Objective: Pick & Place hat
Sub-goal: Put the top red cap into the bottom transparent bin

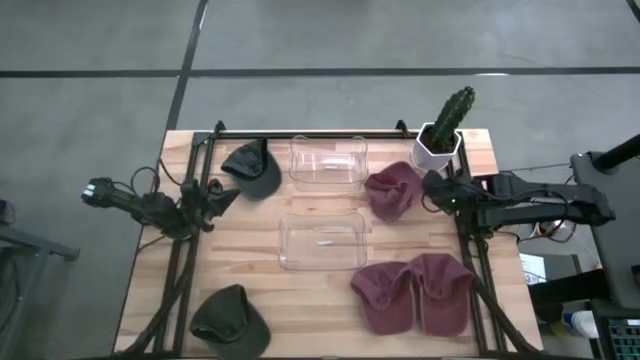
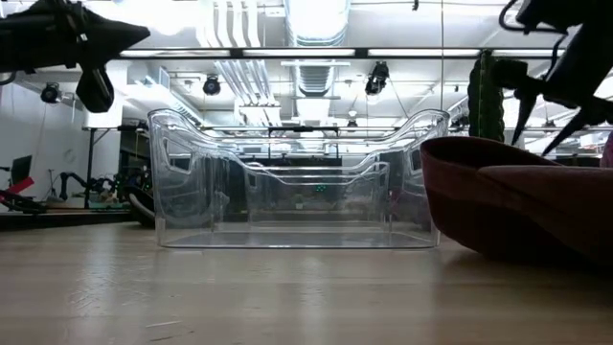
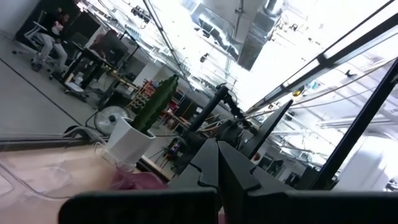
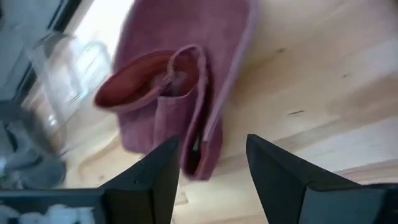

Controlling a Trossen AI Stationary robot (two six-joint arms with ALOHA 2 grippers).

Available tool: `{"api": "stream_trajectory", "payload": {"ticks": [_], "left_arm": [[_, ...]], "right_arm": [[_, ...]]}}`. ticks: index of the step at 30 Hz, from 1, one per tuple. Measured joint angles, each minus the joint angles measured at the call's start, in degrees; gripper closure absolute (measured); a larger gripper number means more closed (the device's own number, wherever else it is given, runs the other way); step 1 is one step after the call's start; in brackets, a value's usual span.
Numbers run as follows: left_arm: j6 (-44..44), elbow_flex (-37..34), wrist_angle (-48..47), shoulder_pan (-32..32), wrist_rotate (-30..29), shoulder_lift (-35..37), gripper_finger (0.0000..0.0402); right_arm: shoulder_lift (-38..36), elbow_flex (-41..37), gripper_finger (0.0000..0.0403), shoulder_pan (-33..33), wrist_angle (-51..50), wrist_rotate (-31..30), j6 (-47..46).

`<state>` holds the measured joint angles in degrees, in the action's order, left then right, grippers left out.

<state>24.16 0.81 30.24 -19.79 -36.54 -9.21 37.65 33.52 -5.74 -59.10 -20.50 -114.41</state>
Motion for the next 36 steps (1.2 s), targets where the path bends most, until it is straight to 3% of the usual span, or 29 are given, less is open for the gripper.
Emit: {"api": "stream_trajectory", "payload": {"ticks": [5,21,29,36], "left_arm": [[1.40,-0.10,0.00,0.00,0.00,0.00,0.0401],[1.51,-0.08,0.20,0.00,0.00,0.02,0.0401],[1.55,-0.08,0.20,0.00,0.03,0.02,0.0401],[1.55,-0.08,0.20,0.00,0.03,0.03,0.0401]], "right_arm": [[4.10,-1.84,0.0225,-0.34,2.33,-3.46,-3.23],[12.93,-7.94,0.0251,-0.62,11.42,-5.29,-6.07],[14.50,-12.41,0.0270,-1.97,23.45,-5.65,-5.20],[14.56,-14.45,0.0299,-1.97,26.07,-7.67,-6.20]]}}
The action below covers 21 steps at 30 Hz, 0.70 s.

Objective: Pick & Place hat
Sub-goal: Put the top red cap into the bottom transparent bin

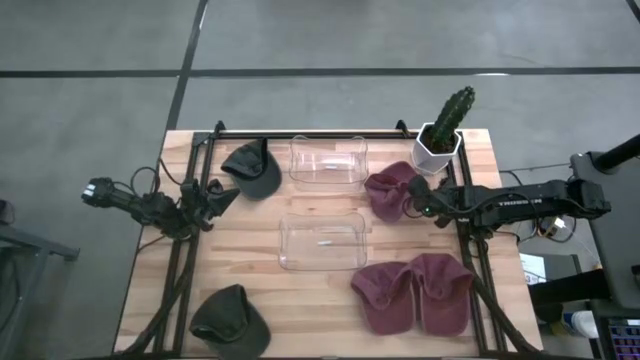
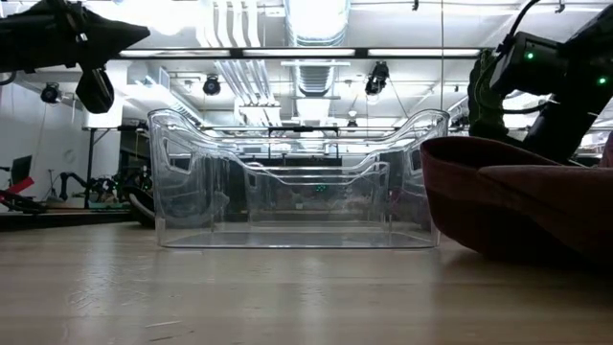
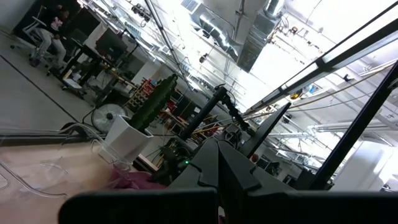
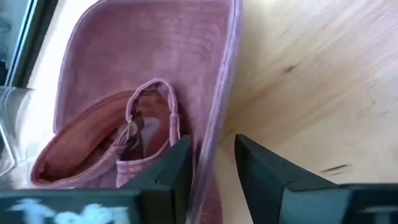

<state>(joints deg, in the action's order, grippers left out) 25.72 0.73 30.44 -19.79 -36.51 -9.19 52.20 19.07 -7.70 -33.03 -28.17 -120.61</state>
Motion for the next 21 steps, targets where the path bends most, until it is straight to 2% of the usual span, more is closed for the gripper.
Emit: {"api": "stream_trajectory", "payload": {"ticks": [6,16,21], "left_arm": [[0.06,0.00,0.00,0.00,0.00,0.01,0.0401],[0.07,-0.02,-0.02,0.00,0.02,0.00,0.0401],[0.06,-0.02,-0.02,0.02,0.02,0.02,0.0401]], "right_arm": [[0.00,0.44,0.0383,0.00,0.58,-0.70,4.60],[-0.82,5.06,0.0389,0.04,0.18,-5.06,11.09],[-1.28,9.35,0.0390,0.04,-1.93,-5.07,15.75]]}}
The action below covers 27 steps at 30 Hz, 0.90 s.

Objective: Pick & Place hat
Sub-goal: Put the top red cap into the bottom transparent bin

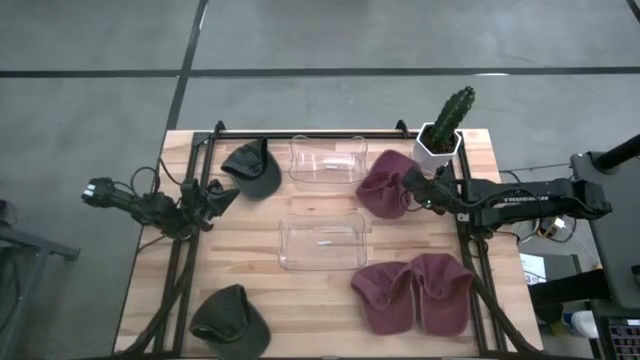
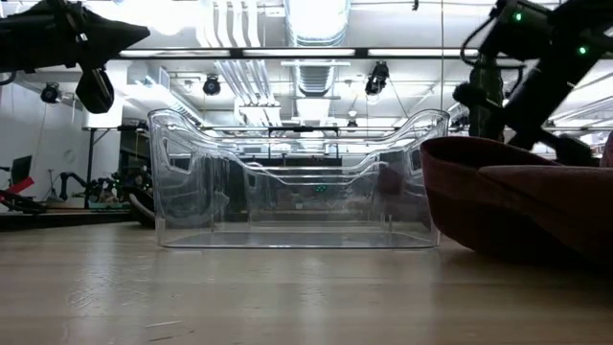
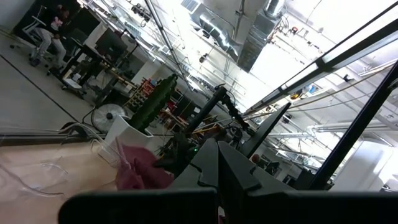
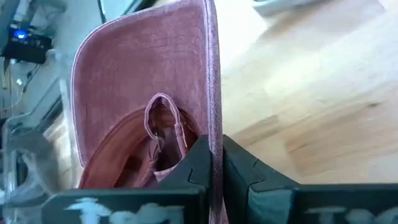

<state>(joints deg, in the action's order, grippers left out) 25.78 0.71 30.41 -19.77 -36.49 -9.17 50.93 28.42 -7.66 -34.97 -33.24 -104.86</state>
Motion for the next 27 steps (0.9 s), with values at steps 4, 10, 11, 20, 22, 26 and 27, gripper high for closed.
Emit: {"api": "stream_trajectory", "payload": {"ticks": [4,10,11,20,22,26,27], "left_arm": [[-0.01,0.00,0.00,-0.02,-0.02,-0.02,0.0401],[-0.02,-0.02,0.00,0.00,-0.02,-0.02,0.0401],[-0.04,-0.02,-0.02,0.00,-0.02,-0.02,0.0401],[-0.02,-0.02,-0.02,-0.01,-0.02,-0.02,0.0401],[0.28,-0.02,-0.02,-0.01,-0.02,-0.02,0.0401],[1.53,-0.02,0.02,-0.01,-0.68,-0.02,0.0401],[3.45,-0.02,0.06,-0.02,-1.95,-0.02,0.0401]], "right_arm": [[-1.02,5.20,0.0390,0.00,-4.75,0.04,4.06],[-2.23,13.27,0.0390,0.00,-18.00,0.09,5.99],[-2.46,14.37,0.0390,0.00,-18.55,0.09,7.04],[-1.74,19.31,0.0390,0.00,-8.47,0.06,18.29],[-1.35,19.37,0.0390,0.00,-3.33,-0.03,20.93],[-0.17,19.31,0.0390,0.02,6.28,-2.68,24.17],[0.31,19.27,0.0390,0.00,8.50,-2.85,25.10]]}}
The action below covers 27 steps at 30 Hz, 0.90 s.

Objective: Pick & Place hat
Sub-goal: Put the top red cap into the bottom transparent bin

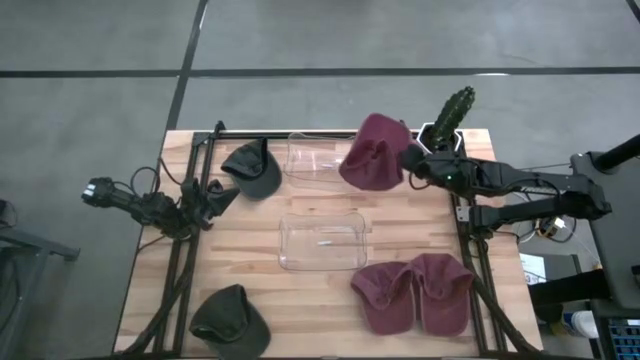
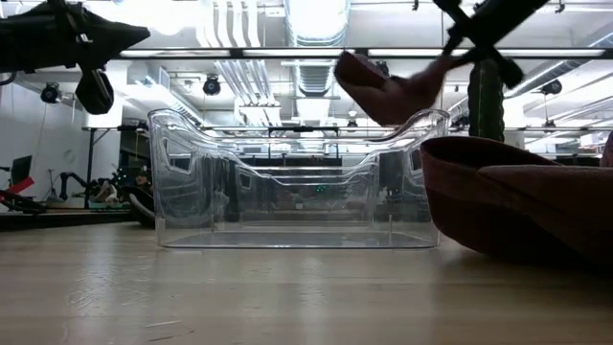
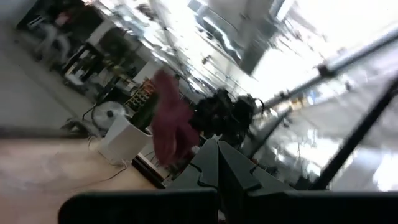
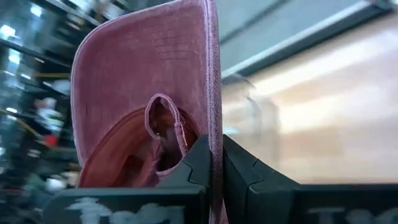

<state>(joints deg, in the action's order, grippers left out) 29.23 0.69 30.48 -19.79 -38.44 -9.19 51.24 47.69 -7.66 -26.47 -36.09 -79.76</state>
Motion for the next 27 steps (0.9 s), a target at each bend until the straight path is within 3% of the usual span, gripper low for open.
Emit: {"api": "stream_trajectory", "payload": {"ticks": [4,6,10,16,21,27], "left_arm": [[14.18,0.00,-0.11,0.01,-8.75,0.00,0.0401],[17.58,0.00,-0.42,0.04,-10.37,0.01,0.0401],[18.30,0.29,-0.50,0.02,-10.29,0.00,0.0386],[19.11,2.21,-0.52,0.02,-10.24,-0.15,0.0315],[19.53,5.24,-0.53,0.04,-9.57,-1.29,0.0259],[16.71,7.70,-0.50,0.04,-7.25,-1.81,0.0247]], "right_arm": [[2.74,-0.03,0.0390,0.03,8.09,0.61,2.57],[4.57,-0.03,0.0390,0.04,11.64,2.40,3.96],[9.69,0.63,0.0390,0.17,15.70,8.24,5.48],[19.98,5.21,0.0390,0.31,15.97,19.41,6.94],[29.02,14.05,0.0390,0.31,16.04,27.99,14.16],[37.74,28.92,0.0390,0.15,9.44,37.63,28.81]]}}
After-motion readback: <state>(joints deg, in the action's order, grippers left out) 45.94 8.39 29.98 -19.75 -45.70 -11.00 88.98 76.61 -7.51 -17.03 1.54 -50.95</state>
